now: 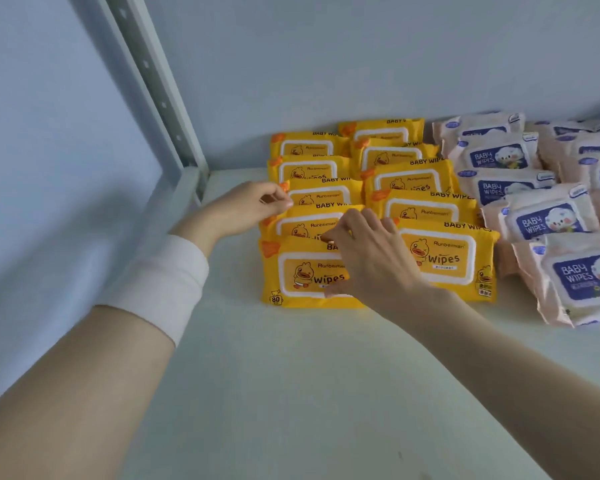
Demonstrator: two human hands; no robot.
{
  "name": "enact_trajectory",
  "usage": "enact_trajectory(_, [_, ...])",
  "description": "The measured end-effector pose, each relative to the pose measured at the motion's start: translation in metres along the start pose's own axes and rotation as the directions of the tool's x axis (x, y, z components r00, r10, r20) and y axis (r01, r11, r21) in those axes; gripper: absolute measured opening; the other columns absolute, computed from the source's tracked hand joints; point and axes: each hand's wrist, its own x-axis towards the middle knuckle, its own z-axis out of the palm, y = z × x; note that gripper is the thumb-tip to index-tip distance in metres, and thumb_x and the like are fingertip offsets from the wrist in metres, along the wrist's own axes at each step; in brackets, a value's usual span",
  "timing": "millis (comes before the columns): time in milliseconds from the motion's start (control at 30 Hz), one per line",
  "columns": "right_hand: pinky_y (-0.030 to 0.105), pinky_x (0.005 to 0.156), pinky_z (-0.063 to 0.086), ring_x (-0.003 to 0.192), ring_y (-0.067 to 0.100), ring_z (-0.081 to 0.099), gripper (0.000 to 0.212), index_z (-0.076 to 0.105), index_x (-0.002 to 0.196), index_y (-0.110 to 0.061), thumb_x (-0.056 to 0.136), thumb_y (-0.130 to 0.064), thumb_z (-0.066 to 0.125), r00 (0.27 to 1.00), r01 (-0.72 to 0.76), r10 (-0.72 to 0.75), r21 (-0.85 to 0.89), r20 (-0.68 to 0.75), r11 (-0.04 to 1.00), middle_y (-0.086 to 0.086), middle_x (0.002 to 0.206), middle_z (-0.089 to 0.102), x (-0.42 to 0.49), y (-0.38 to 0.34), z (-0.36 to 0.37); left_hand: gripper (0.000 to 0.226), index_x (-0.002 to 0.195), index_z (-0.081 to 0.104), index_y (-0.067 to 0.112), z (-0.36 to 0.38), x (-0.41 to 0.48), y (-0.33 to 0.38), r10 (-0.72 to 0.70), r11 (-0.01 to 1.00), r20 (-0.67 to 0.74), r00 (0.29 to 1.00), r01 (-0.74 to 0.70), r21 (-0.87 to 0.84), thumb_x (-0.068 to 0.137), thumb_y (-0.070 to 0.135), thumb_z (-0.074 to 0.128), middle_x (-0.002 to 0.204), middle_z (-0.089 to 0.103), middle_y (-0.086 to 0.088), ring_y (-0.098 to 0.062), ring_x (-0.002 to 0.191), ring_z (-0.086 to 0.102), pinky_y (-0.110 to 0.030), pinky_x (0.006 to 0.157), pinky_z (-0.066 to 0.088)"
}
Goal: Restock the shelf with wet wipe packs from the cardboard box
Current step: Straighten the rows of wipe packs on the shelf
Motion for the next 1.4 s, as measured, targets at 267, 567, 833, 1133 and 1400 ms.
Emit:
enact_trajectory(267, [0.041, 0.117, 0.011, 0.144, 0.028, 0.008, 0.122, -0.001, 0.149, -0.018, 0.061, -0.058, 0.073, 0.986, -0.025, 0.011, 0.081, 0.168, 0.996, 0.007, 0.156, 0.010, 0.033, 0.009, -0.004, 0.025, 0.083, 0.067, 0.034, -0.005, 0.012, -0.003, 0.008, 0.993, -0.021, 1.000, -0.010, -0.118, 0.092, 0.045, 0.046, 0.093, 0.066, 0.010, -0.012, 0.093, 0.060, -0.031, 0.087, 0.045])
enact_trajectory(567, [0.035, 0.101, 0.030, 0.117, 0.022, 0.033, 0.097, 0.033, 0.132, -0.016, 0.057, -0.062, 0.073, 0.999, -0.023, 0.021, -0.043, -0.046, 0.999, 0.003, 0.126, 0.037, 0.025, 0.000, 0.004, 0.051, 0.128, 0.053, 0.023, -0.004, 0.044, -0.008, -0.019, 0.998, -0.010, 1.000, 0.018, -0.064, 0.095, 0.052, 0.027, 0.138, 0.050, -0.003, -0.025, 0.123, 0.048, -0.032, 0.097, 0.038])
enact_trajectory(833, [0.048, 0.114, 0.014, 0.144, 0.030, -0.011, 0.133, -0.010, 0.148, -0.014, 0.057, -0.061, 0.074, 0.991, -0.089, 0.092, -0.039, 0.093, 0.995, 0.013, 0.155, -0.018, 0.047, 0.003, -0.001, 0.056, 0.061, 0.074, 0.036, -0.014, 0.044, -0.020, -0.007, 0.929, -0.126, 0.992, -0.040, -0.367, 0.090, 0.060, 0.033, 0.093, 0.067, 0.012, -0.008, 0.094, 0.061, -0.024, 0.081, 0.048])
enact_trajectory(1133, [0.041, 0.111, 0.022, 0.137, 0.026, 0.021, 0.119, 0.011, 0.146, -0.017, 0.056, -0.063, 0.074, 0.985, -0.075, 0.090, -0.101, 0.150, 0.992, 0.006, 0.146, 0.024, 0.064, 0.008, -0.005, 0.049, 0.112, 0.059, 0.018, -0.016, 0.089, -0.020, -0.027, 0.966, -0.212, 0.977, -0.030, -0.257, 0.096, 0.050, 0.026, 0.120, 0.059, -0.002, -0.011, 0.103, 0.049, -0.029, 0.090, 0.036])
enact_trajectory(1400, [0.042, 0.111, 0.023, 0.137, 0.029, 0.020, 0.122, 0.010, 0.146, -0.016, 0.054, -0.064, 0.074, 0.982, -0.094, 0.110, -0.108, 0.156, 0.990, 0.009, 0.147, 0.021, 0.079, 0.015, -0.002, 0.049, 0.081, 0.069, 0.026, -0.028, 0.103, -0.036, -0.082, 0.906, -0.160, 0.984, 0.007, -0.423, 0.095, 0.053, 0.031, 0.096, 0.064, 0.001, -0.020, 0.097, 0.059, -0.032, 0.084, 0.051])
